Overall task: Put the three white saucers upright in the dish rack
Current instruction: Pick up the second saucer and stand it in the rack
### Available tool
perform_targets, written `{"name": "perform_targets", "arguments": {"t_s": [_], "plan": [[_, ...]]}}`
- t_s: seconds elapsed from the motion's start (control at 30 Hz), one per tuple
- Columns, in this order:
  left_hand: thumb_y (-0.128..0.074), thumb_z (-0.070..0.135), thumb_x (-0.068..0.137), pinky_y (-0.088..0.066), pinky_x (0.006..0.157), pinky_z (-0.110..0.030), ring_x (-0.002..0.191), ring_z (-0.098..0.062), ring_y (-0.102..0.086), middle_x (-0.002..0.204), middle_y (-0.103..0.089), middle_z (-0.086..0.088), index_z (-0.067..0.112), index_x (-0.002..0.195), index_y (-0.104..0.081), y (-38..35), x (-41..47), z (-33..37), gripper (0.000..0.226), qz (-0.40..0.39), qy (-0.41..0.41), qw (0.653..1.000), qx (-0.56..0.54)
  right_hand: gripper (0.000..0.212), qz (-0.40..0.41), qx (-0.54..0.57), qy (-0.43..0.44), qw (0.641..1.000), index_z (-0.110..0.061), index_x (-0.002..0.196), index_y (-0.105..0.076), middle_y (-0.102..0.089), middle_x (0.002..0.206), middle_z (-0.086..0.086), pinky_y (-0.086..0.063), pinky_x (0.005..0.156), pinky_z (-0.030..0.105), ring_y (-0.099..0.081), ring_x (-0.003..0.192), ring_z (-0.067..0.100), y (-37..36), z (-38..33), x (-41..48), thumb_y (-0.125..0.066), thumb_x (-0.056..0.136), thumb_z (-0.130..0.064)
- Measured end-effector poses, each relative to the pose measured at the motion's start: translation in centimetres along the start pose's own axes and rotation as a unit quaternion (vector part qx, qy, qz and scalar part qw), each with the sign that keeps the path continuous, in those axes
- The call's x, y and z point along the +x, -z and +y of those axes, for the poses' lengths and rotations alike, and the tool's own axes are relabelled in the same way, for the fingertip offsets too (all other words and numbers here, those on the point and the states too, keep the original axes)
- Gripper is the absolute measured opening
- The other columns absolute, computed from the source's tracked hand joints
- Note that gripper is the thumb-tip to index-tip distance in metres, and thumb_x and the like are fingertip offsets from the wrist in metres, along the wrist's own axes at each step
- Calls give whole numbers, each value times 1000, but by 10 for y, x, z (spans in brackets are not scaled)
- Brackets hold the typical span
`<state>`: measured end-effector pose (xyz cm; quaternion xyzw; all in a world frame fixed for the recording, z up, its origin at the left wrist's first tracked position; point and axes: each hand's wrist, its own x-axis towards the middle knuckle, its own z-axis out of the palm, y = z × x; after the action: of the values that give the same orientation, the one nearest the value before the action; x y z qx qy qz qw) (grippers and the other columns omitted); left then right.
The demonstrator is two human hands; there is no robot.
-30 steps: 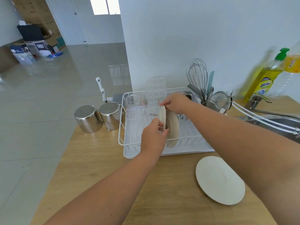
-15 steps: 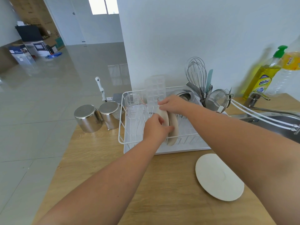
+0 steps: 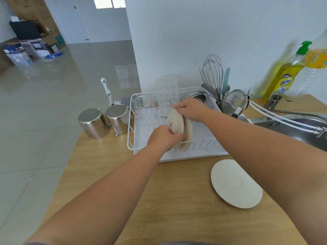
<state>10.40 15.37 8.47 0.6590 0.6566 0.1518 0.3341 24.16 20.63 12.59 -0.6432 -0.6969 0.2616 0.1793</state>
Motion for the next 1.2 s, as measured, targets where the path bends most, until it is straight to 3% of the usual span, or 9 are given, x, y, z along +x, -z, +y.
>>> {"name": "perform_targets", "arguments": {"t_s": [0.33,0.47,0.53,0.63,0.7,0.8,0.93,1.0,1.2], "plan": [[-57,54,80,-41,55,-28,60,-18,-55,66,-58,0,14,70,-63,-4,-4,-1,42,-17,-7,998,56,31,32,49,-10,998,-11,117,-68,-65,127,5,-38,93,25,-56,120,21,-4,14,-8,-49,95,-23],[-56,52,81,-37,52,-27,54,-18,-49,58,-49,2,17,57,-52,-1,-6,1,43,-17,-3,998,63,33,47,111,-25,992,-7,116,-68,-67,123,12,-42,97,31,-59,116,24,-4,13,-13,-49,95,-24],[-55,50,83,-44,58,-30,66,-19,-57,72,-56,3,16,73,-61,-1,-11,3,36,8,-19,998,64,34,73,147,-18,986,-10,123,-63,-63,128,7,-37,93,24,-55,115,15,0,11,-23,-44,97,-21],[-56,37,88,-51,84,-38,103,-21,-59,112,-61,0,15,115,-63,-5,-25,2,36,145,-150,977,52,36,119,142,10,983,-14,128,-59,-60,132,0,-34,95,22,-50,121,12,6,16,-57,-38,99,-20],[-58,26,89,-49,82,-32,95,-18,-56,103,-62,-2,14,108,-65,-10,-38,1,24,195,-289,937,20,33,147,135,23,980,-17,124,-61,-63,124,-4,-40,98,25,-53,114,6,1,29,-89,-40,99,-19],[-58,20,89,-42,71,-20,78,-10,-51,86,-60,5,15,99,-66,-24,-54,-3,14,130,-378,916,2,26,172,160,-1,972,-22,111,-68,-67,109,-10,-51,91,33,-64,94,9,-18,60,-137,-47,96,-16],[-59,20,89,-37,66,-16,67,2,-48,86,-60,8,18,97,-67,-57,-61,-9,12,16,-312,950,-6,22,184,135,-80,970,-27,102,-70,-65,88,-17,-41,63,9,-58,69,-15,-39,106,-181,-54,93,-16],[-60,22,89,-38,70,-18,73,0,-52,92,-62,6,18,102,-67,-77,-59,-9,15,-30,-227,973,-8,21,193,91,-124,969,-25,103,-70,-64,92,-16,-38,66,7,-57,78,-12,-44,129,-193,-56,91,-17],[-65,32,84,-49,86,-31,103,-21,-60,122,-59,-2,15,128,-55,-126,-52,-5,49,-135,5,990,-26,41,109,2,-280,954,-18,128,-56,-52,129,8,-43,96,37,-52,115,26,-48,182,-209,-56,87,-22]]}}
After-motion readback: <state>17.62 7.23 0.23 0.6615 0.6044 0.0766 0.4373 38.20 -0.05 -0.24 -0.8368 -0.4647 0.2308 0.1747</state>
